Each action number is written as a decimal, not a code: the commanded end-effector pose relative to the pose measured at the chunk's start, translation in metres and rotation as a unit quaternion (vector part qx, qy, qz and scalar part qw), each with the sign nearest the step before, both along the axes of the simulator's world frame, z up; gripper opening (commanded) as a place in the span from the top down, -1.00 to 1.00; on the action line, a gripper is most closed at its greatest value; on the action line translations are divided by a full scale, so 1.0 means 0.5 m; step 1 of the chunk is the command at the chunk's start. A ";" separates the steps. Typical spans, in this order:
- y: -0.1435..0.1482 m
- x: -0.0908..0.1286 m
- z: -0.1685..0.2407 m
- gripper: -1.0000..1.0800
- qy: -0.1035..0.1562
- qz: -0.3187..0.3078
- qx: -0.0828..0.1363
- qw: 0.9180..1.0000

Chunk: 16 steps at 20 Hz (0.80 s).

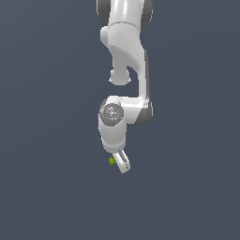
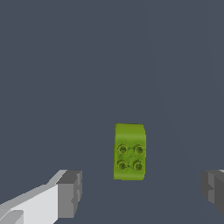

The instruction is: Pick up the object and move it to a goal position.

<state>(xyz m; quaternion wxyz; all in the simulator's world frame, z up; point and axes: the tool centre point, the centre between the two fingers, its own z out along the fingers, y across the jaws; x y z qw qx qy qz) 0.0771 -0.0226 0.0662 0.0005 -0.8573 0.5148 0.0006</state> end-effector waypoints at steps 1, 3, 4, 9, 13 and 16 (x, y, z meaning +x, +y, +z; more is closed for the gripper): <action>0.000 0.003 -0.005 -0.92 0.000 -0.011 0.000 1.000; 0.000 0.004 -0.007 -0.92 0.000 -0.015 -0.001 1.000; 0.000 0.004 -0.007 -0.92 0.000 -0.016 -0.001 1.000; 0.000 0.003 -0.014 -0.92 0.000 -0.014 -0.001 1.000; 0.000 0.002 -0.044 -0.92 0.000 -0.015 -0.001 1.000; -0.001 0.001 -0.078 -0.92 0.000 -0.016 -0.001 1.000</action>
